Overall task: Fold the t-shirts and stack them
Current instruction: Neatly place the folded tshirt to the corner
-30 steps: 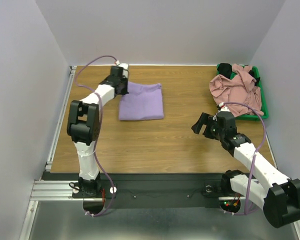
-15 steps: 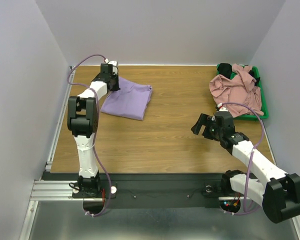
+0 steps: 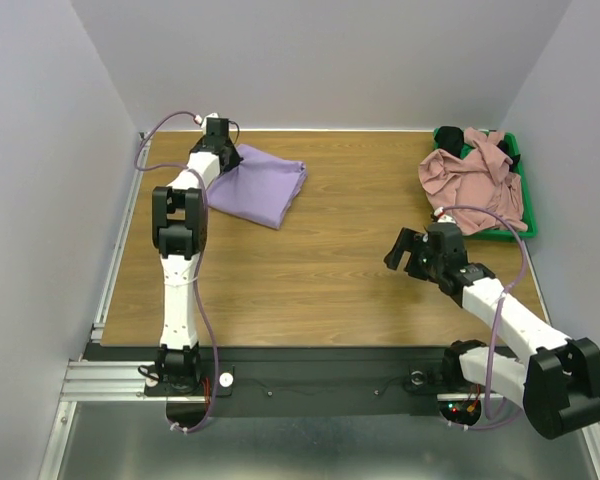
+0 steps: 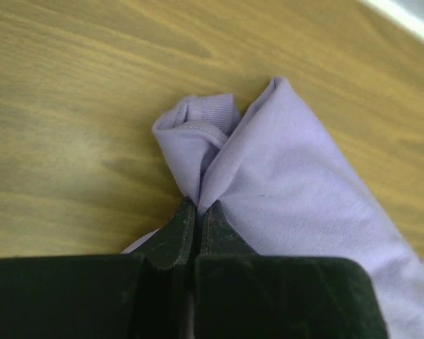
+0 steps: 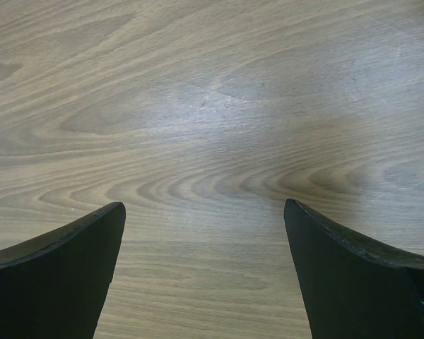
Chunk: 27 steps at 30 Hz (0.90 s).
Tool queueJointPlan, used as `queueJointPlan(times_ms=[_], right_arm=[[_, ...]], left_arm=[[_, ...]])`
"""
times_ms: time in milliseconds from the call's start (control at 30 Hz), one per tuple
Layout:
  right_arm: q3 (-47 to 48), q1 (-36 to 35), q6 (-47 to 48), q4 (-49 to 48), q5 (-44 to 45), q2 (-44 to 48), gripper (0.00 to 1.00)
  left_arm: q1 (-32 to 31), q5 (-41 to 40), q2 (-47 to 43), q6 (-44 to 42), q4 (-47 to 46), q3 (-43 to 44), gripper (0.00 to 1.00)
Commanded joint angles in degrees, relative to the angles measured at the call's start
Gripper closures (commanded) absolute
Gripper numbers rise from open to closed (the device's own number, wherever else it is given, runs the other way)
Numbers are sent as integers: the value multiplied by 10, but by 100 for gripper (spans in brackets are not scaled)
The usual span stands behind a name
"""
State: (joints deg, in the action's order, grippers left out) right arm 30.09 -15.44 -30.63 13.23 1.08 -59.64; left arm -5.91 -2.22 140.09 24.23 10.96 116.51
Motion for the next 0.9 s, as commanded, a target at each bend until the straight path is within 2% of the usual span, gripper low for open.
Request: queueJointPlan(times_ms=[0, 100, 267, 467, 733, 800, 867], right_arm=[[15, -4, 7, -19, 18, -7, 0], [16, -4, 7, -19, 22, -14, 0], [19, -4, 8, -19, 25, -22, 0], [20, -4, 8, -19, 23, -30, 0], [21, -4, 6, -19, 31, -39, 0], [21, -4, 6, -19, 32, -43, 0], [23, -3, 7, -19, 32, -47, 0]], left_arm=[[-6, -25, 44, 155, 39, 77, 100], [-17, -15, 73, 238, 43, 116, 100], [-51, -88, 89, 333, 47, 154, 100], [-54, -92, 115, 346, 8, 192, 100], [-55, -124, 104, 403, 11, 151, 100], [-56, -133, 88, 399, -13, 127, 100], [-56, -134, 89, 392, -12, 145, 100]])
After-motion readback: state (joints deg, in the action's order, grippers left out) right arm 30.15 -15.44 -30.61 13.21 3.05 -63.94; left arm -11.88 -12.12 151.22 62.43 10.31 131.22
